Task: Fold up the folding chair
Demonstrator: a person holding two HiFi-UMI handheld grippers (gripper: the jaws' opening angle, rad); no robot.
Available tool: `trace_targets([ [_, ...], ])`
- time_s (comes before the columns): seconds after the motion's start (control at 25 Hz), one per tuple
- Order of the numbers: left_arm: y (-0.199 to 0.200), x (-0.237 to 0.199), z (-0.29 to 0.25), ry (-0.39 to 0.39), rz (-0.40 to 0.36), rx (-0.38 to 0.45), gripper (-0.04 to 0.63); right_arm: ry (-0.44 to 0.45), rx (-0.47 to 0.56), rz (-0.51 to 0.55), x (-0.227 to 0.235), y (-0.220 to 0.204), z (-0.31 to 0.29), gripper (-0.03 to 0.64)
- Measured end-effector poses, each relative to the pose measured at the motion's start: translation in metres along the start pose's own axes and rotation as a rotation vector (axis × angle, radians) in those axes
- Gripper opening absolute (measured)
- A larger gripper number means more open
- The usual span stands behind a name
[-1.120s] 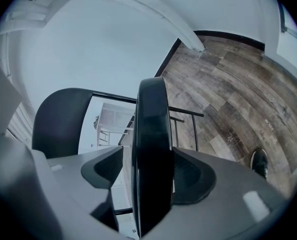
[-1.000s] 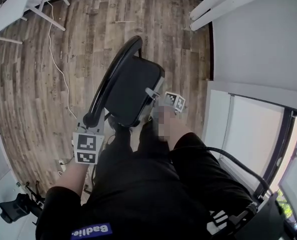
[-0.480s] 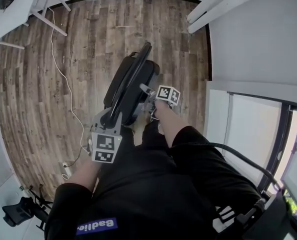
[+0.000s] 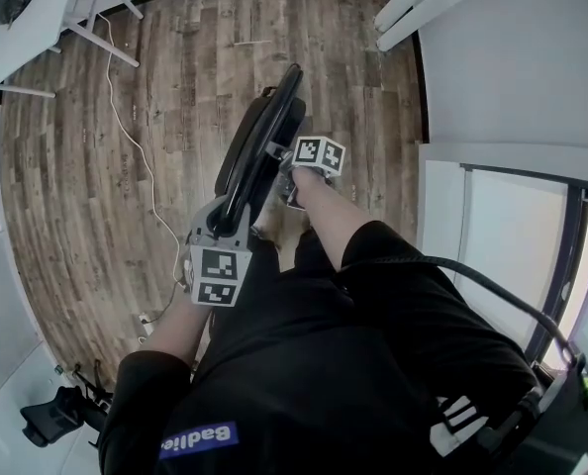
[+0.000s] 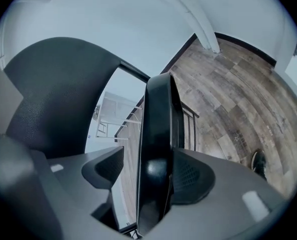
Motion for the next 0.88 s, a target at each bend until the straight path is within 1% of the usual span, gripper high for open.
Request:
trace_targets([
  [0.24,0.003,-0.004,0.003,0.005,-0.005,-0.001,0.086,-0.011,-0.005,0.021,-0.021,0.0,-0.007,0.273],
  [0.44,0.004,0.001,0.0,0.013,-0.009,-0.003,0.086,-0.041,-0.016,0.049,-0.029,0.002,-0.01,0.273],
  [0.56,0.004,-0.001,0.002,0.016,-0.018,-0.005,0.086,-0.059,-0.02,0.068,-0.044,0.001,-0.015,0.273],
  [0.76,0.004,-0.007,0.004,0.027,-0.023,-0.014,0.086,-0.162,-0.04,0.128,-0.058,0.001,-0.027,0.273],
  [0.88,0.004,-0.014,0.009,0.041,-0.014,-0.005,0.086,-0.171,-0.055,0.171,-0.064,-0.001,-0.029,0.273],
])
Point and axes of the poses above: the fingertips, and each gripper's own axes: z backward along the fingers, x to its right, y out of its top, the point moved 8 cm from there along z, backward along the fingers, and after that the axes turned 9 degrees about -y, right-handed, at the moved point
